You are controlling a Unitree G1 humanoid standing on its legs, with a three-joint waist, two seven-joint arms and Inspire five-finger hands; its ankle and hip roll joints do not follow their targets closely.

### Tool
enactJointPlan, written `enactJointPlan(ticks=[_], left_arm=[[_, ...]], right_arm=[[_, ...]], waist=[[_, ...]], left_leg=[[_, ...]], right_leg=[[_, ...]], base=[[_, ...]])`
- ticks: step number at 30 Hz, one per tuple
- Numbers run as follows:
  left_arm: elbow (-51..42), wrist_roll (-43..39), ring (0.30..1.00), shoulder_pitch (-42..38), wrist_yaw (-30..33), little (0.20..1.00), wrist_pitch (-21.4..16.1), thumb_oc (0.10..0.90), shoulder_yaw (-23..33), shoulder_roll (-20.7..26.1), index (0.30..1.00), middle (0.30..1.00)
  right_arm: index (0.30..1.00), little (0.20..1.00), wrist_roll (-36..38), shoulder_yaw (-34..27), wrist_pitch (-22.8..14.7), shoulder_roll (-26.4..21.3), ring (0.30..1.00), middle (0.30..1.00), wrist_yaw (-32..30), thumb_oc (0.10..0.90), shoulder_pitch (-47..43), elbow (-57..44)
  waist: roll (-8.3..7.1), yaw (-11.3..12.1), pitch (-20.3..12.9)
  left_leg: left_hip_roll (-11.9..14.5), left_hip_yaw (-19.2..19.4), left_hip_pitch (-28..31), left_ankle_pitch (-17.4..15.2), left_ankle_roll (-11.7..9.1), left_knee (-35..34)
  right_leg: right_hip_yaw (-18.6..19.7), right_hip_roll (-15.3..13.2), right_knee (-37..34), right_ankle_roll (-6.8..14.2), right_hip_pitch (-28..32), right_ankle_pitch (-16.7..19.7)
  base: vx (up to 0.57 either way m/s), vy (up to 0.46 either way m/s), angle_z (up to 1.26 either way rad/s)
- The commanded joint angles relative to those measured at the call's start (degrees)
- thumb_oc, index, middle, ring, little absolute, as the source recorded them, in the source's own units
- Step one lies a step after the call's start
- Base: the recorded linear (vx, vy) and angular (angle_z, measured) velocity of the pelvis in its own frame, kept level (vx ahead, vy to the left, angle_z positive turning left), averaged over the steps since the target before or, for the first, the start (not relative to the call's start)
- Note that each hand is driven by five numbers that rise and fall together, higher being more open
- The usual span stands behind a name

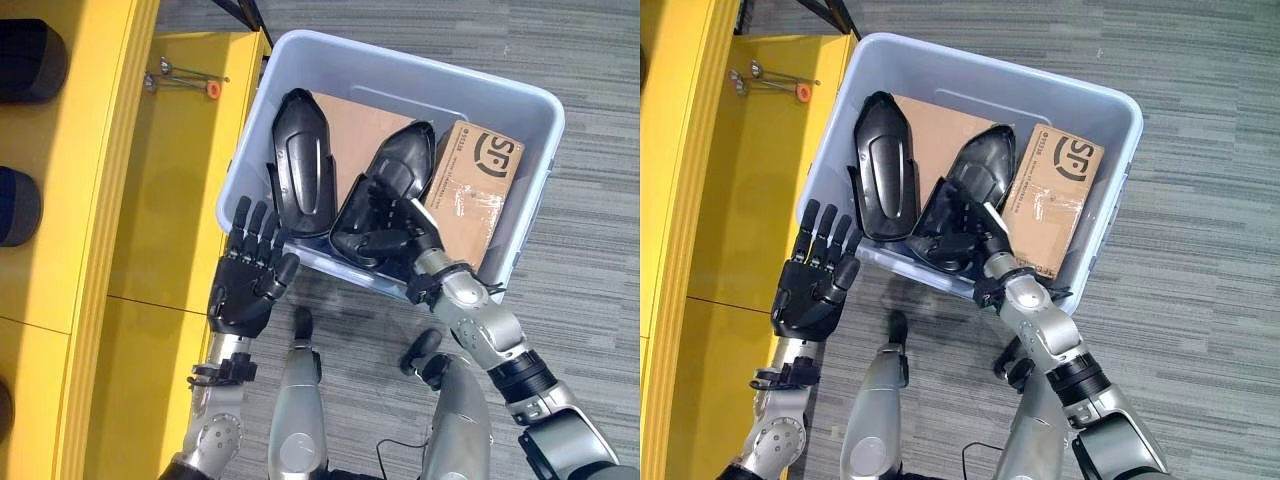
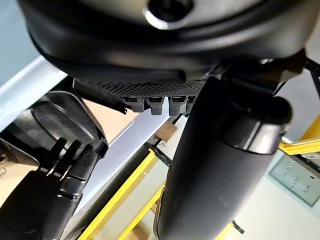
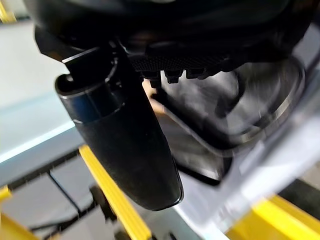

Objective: Move parts from the plastic box to the shelf.

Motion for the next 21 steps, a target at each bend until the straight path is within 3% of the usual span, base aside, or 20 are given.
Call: enactJointPlan(ticks=[1, 2, 6, 10, 13, 21], left_arm=[[-11.5, 6.0, 1.000, -1.2, 5.0, 1.000, -7.1, 0.900, 0.3, -1.1, 1.000, 1.000], [-11.5, 6.1, 1.000, -1.3, 5.4, 1.000, -7.3, 0.900, 0.5, -1.4, 1.000, 1.000], [-12.2, 9.0, 1.000, -1.8, 7.6, 1.000, -7.4, 0.900, 0.4, -2.7, 1.000, 1.000], [-12.6, 11.1, 1.000, -1.7, 10.6, 1.000, -7.3, 0.900, 0.0, -3.7, 1.000, 1.000], [-12.6, 11.2, 1.000, -2.3, 10.6, 1.000, -6.7, 0.900, 0.4, -4.0, 1.000, 1.000], [-13.8, 11.4, 1.000, -4.9, 10.2, 1.000, -4.1, 0.900, -0.1, -3.8, 1.000, 1.000]], right_arm=[[1.000, 1.000, 1.0, -2.8, -11.2, 4.3, 1.000, 1.000, -7.1, 0.900, -4.6, -7.7], [1.000, 1.000, -0.2, -3.0, -13.2, 5.1, 1.000, 1.000, -9.1, 0.900, -4.2, -7.8], [1.000, 1.000, -4.3, -3.2, -14.6, 7.4, 1.000, 1.000, -12.4, 0.900, -1.8, -9.9], [1.000, 1.000, -5.3, -1.3, -11.2, 8.4, 1.000, 1.000, -11.9, 0.900, 1.1, -12.3], [1.000, 1.000, -9.0, -0.9, -10.6, 8.7, 1.000, 1.000, -14.9, 0.900, 0.9, -10.9], [1.000, 1.000, -14.5, -0.6, -8.6, 7.0, 1.000, 1.000, -12.9, 0.900, -2.0, -9.6]], waist=[[1.33, -0.1, -0.7], [1.33, -0.2, -0.7], [1.48, -0.7, -0.7], [1.37, -1.3, -0.7], [1.44, -1.2, -0.7], [1.95, -0.7, -0.7]], left_leg=[[-1.3, 4.3, -4.7, 4.0, 4.5, -2.6], [-1.4, 4.3, -5.3, 3.9, 4.5, -2.4], [-1.8, 4.6, -7.4, 3.7, 4.6, -2.4], [-2.5, 4.7, -7.6, 2.1, 4.2, -1.4], [-3.1, 4.9, -8.8, 1.6, 4.4, -0.3], [-4.8, 4.8, -16.2, 0.2, 5.3, 4.3]], right_leg=[[5.3, -1.1, -1.3, 6.9, 1.1, 1.3], [5.4, -1.0, -1.5, 7.0, 0.5, 1.5], [5.7, -0.6, -2.2, 7.2, -1.6, 2.1], [6.4, -0.8, -2.0, 8.0, -1.8, 1.1], [6.1, -1.0, -2.0, 7.9, -2.6, 1.3], [5.5, -1.9, 0.5, 7.9, -8.6, 1.5]], base=[[-0.02, 0.030, -0.04], [-0.01, 0.032, -0.03], [-0.01, 0.030, -0.02], [0.04, 0.011, -0.06], [-0.01, -0.005, -0.03], [-0.02, 0.027, 0.04]])
